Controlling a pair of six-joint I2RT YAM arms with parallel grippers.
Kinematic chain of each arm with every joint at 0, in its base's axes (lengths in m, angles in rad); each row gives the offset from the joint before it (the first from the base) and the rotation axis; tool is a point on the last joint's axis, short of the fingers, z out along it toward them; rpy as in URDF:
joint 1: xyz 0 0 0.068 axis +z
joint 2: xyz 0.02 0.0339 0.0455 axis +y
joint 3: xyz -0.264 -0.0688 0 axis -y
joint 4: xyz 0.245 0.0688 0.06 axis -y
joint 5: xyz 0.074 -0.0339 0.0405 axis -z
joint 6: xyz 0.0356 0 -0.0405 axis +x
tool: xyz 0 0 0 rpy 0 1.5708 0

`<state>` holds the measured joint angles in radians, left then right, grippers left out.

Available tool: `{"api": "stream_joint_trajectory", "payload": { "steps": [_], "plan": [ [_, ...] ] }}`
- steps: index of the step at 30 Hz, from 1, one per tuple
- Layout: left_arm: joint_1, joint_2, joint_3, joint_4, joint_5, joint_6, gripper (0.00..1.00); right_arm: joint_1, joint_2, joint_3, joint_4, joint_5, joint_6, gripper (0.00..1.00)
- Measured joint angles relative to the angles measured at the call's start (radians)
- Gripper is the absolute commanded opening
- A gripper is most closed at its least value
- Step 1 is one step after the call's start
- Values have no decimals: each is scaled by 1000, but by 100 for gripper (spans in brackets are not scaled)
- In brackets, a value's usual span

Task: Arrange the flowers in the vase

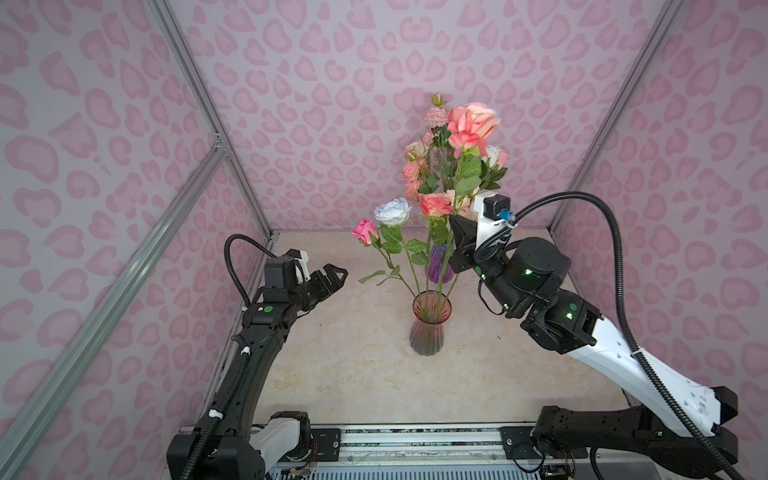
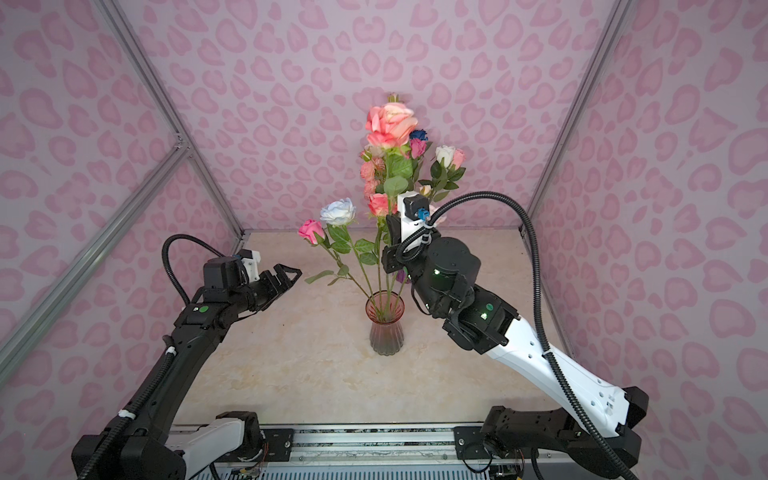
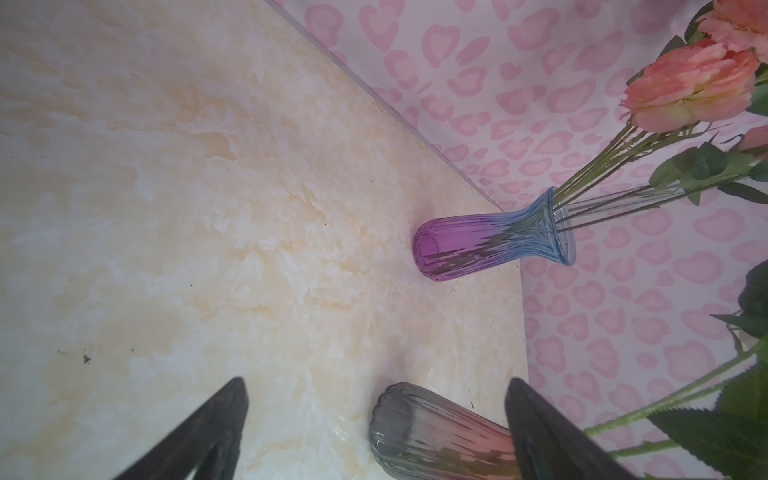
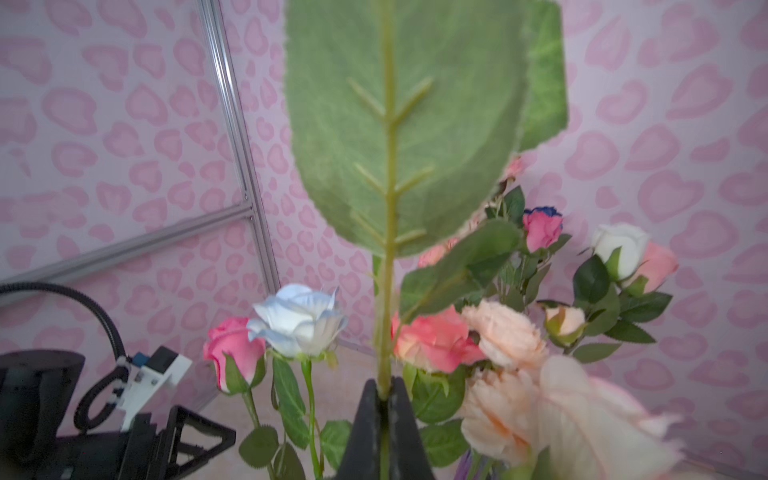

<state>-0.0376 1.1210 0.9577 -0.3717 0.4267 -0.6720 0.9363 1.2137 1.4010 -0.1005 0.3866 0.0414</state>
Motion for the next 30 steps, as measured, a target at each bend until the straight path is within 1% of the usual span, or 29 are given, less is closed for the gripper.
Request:
{"api": "stream_joint_trajectory", "payload": {
  "steps": [4, 9, 12, 17, 20, 25, 30],
  "plan": [
    [0, 0, -3, 0, 4, 0, 98, 10, 1, -101, -5, -2, 31, 3],
    [0, 0, -6, 1, 8, 0, 98, 18, 1, -158, -15, -3, 75, 21],
    [0, 0, -7, 1, 8, 0, 98, 31, -3, -172, -31, -3, 97, 29],
    [0, 10, -7, 1, 8, -2, 98, 57, -21, -176, -53, 10, 114, 31],
    [0, 10, -7, 2, 7, -7, 98, 81, -50, -175, -62, 28, 123, 34],
    [0, 10, -9, 3, 2, -7, 99, 151, -106, -147, -88, 61, 122, 38],
    [0, 7, -13, 3, -9, -7, 99, 237, -190, -143, -159, 126, 105, 44]
  ]
}}
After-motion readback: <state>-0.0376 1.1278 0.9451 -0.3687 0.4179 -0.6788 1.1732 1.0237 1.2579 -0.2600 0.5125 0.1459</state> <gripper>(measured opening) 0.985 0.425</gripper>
